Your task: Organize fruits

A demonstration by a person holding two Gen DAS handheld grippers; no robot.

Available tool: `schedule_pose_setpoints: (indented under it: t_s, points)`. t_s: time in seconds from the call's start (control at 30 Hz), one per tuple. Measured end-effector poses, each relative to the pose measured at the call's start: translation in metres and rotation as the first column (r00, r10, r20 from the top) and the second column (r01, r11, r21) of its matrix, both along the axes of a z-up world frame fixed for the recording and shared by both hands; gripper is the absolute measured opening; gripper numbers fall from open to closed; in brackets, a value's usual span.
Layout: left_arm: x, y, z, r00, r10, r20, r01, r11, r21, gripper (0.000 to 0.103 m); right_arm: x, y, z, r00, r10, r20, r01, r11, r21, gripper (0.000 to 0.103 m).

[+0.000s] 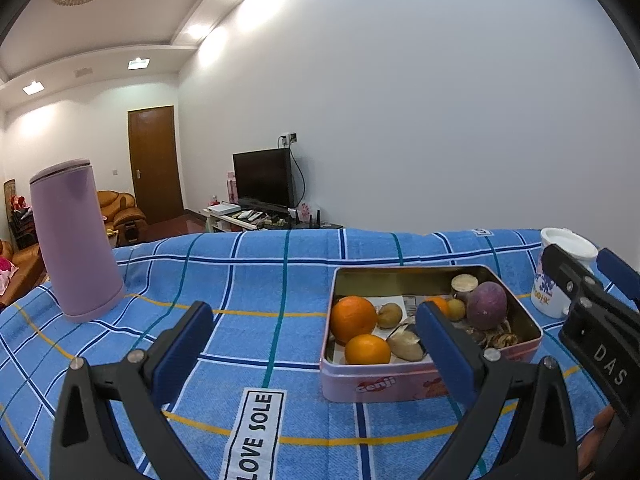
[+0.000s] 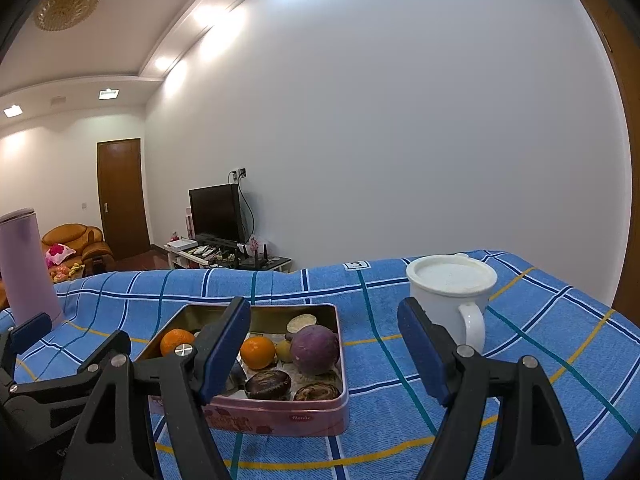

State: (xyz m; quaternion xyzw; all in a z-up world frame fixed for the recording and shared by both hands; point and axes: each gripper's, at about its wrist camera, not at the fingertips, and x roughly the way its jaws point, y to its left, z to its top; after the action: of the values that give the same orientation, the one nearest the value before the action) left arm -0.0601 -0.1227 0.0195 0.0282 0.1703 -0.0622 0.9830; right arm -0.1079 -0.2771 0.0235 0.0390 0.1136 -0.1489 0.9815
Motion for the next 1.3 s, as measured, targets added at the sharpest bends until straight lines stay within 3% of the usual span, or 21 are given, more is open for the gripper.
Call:
schedule_pose_setpoints:
  t_s: [1.3]
  points:
    - [0.0041,-0.0005,-0.0014,0.999,0.024,-0.031,-0.024,1.000,-0.003,0.103,-0.0015,0.0014,0.0003,1.000,0.000,0.002,0.000,1.000,-0.004,0.077]
